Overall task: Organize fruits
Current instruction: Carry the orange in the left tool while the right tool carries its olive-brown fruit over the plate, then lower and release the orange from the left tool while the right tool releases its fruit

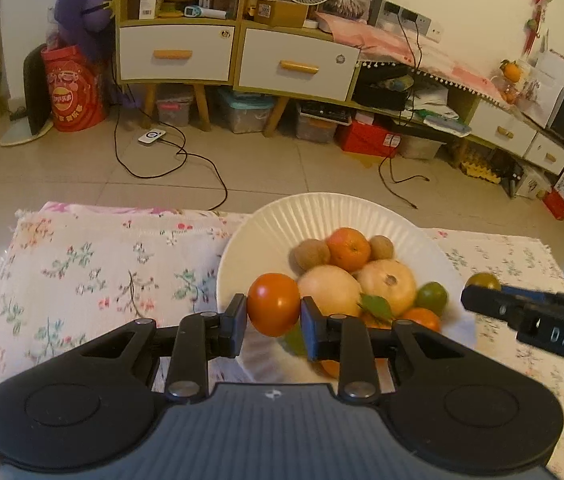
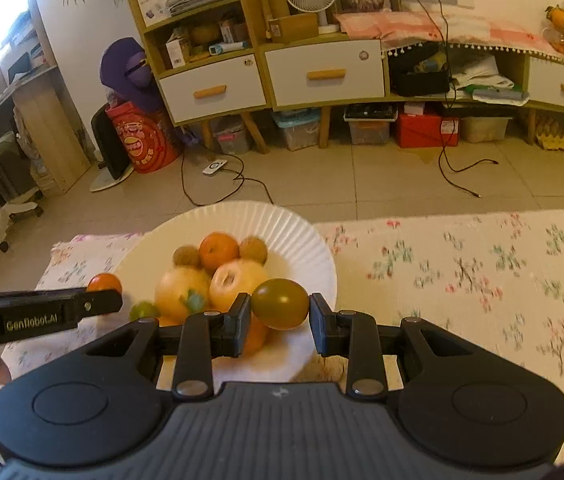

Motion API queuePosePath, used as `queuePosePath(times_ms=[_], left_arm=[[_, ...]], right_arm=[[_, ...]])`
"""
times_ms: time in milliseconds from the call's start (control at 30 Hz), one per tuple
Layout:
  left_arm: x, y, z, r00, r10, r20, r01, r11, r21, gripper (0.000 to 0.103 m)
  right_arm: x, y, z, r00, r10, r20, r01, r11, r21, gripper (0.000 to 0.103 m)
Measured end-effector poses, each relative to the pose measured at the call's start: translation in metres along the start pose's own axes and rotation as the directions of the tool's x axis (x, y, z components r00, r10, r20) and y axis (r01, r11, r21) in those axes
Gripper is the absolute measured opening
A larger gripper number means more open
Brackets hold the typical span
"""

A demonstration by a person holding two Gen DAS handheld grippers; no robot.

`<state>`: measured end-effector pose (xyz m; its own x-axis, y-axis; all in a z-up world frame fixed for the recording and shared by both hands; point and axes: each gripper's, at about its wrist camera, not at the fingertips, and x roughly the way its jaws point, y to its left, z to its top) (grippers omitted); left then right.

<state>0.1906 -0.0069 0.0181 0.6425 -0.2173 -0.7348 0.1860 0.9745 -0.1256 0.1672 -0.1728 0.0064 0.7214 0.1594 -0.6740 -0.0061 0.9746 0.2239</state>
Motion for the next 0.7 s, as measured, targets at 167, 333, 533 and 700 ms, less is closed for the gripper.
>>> queuePosePath(times_ms=[167, 333, 533, 700], left_arm=[[0.012, 0.004, 0.012, 1.000, 0.002, 0.000, -0.002, 1.000, 0.001, 0.007], [0.021, 0.004, 0.016, 1.000, -0.003, -0.014, 0.003, 1.000, 0.010, 0.007], [0.023, -0.002, 0.016, 1.000, -0.017, -0.023, 0.018, 0.999, 0.027, 0.007], [0.025, 0.000, 0.019, 0.999, -0.022, -0.024, 0.023, 0.999, 0.026, 0.007]], right_arm=[[0.019, 0.000, 0.009, 1.000, -0.005, -0.004, 0.005, 1.000, -0.021, 0.028], [0.030, -0.002, 0.014, 1.000, -0.013, -0.005, 0.012, 1.000, -0.020, 0.028], [0.040, -0.001, 0.016, 1.000, -0.015, -0.022, 0.015, 0.999, -0.031, 0.028], [0.044, 0.002, 0.016, 0.999, -0.013, -0.029, 0.012, 0.999, -0.039, 0.028]])
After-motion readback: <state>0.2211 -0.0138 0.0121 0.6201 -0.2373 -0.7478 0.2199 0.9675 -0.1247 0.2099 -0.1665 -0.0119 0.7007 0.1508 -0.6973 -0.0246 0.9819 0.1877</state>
